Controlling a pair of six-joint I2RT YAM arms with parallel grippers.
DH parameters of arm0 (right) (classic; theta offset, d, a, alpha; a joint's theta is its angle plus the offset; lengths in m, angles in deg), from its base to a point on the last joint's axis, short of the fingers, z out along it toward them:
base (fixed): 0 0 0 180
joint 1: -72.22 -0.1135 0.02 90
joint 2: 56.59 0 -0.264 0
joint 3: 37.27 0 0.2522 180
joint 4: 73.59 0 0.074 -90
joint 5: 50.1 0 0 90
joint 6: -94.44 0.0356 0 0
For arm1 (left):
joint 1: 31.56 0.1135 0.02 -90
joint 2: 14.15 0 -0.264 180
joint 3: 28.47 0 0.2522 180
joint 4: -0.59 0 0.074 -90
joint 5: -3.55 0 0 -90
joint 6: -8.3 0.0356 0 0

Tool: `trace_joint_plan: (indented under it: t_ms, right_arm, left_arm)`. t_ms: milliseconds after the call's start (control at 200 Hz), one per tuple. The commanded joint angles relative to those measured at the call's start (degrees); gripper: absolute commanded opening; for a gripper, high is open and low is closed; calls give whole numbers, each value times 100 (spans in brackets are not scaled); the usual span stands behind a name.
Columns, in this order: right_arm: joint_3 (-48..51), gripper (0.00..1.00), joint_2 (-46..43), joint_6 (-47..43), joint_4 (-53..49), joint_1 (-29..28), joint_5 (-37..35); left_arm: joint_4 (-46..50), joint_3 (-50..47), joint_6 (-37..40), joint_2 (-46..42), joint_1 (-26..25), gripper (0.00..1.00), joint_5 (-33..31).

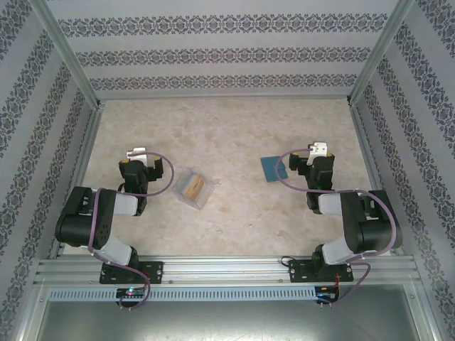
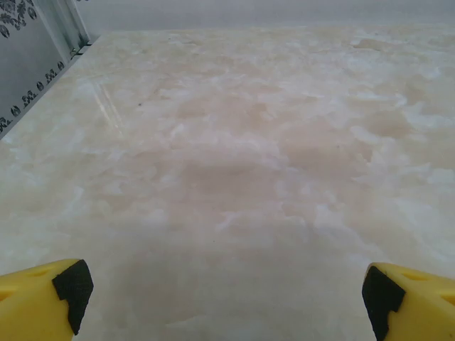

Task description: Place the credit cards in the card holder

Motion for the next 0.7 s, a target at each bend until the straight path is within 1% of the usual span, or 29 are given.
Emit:
trace_joint_plan:
  t_ms: [0,695]
  right_arm:
    - [-4,98,24,-16,112,17,167]
    - [-30,98,31,43,75,85,270]
  left_arm:
    - [25,75,-68,-6,57,99,-9]
    - [27,78,-68,-15,57,99,-8]
